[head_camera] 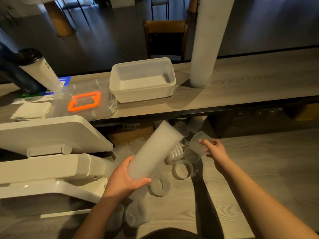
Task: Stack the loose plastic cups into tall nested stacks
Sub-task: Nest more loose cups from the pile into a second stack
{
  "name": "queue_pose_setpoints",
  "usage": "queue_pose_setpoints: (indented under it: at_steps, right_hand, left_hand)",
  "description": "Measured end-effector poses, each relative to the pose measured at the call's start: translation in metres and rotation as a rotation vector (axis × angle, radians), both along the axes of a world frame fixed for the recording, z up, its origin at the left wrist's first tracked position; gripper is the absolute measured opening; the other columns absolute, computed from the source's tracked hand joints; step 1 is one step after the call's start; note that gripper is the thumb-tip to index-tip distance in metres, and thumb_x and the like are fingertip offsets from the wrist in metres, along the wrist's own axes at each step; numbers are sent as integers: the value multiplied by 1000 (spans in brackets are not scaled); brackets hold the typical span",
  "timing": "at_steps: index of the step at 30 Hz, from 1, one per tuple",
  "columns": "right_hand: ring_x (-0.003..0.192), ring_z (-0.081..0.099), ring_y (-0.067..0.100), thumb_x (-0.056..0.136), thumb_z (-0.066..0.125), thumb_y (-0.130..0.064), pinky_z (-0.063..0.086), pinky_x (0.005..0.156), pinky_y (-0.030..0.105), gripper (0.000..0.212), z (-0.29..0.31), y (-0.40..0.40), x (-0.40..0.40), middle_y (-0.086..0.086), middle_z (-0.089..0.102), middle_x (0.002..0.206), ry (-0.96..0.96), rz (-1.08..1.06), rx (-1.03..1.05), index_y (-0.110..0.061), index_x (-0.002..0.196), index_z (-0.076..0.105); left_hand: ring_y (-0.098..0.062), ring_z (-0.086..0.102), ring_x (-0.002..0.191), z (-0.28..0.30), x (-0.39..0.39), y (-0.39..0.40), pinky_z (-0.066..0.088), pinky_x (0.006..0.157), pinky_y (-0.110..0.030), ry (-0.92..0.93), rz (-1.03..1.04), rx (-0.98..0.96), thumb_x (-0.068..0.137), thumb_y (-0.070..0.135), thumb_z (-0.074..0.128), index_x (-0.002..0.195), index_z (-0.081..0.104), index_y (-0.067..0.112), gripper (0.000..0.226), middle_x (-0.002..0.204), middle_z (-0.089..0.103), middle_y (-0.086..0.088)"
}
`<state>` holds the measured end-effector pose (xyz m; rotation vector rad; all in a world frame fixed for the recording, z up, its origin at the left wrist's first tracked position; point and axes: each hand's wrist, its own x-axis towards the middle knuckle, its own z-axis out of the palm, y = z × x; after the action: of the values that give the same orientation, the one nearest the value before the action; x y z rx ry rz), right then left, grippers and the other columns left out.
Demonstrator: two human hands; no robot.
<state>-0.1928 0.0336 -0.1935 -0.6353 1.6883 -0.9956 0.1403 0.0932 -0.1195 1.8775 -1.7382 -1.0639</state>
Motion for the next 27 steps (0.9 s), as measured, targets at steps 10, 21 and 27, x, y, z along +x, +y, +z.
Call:
queue_pose_setpoints:
  at_steps: [10,21,27]
  right_hand:
    - [120,60,29,79,76,-24,52,91,34,68,61,17,20,12,59,130,-476,116,-202,-14,140,47]
    - [125,54,23,51,88,-51,50,104,45,97,87,35,38,3,50,139,-219,312,-289,-31,138,48]
    - [130,47,15,72,72,-57,43,110,42,83,92,45,48,-5,45,144,-66,377,-286,-37,146,40]
  left_hand:
    - [-3,53,102,3,7,16,50,77,-23,-19,-33,-32,59,50,90,125,40,43,83,113,48,26]
    - [-3,54,106,1,14,27,53,87,-32,-98,-91,-93,52,63,84,130,43,44,90,120,53,22]
    - [-3,55,106,2,9,30,52,86,-30,-124,-142,-107,51,68,82,131,45,43,91,121,55,22]
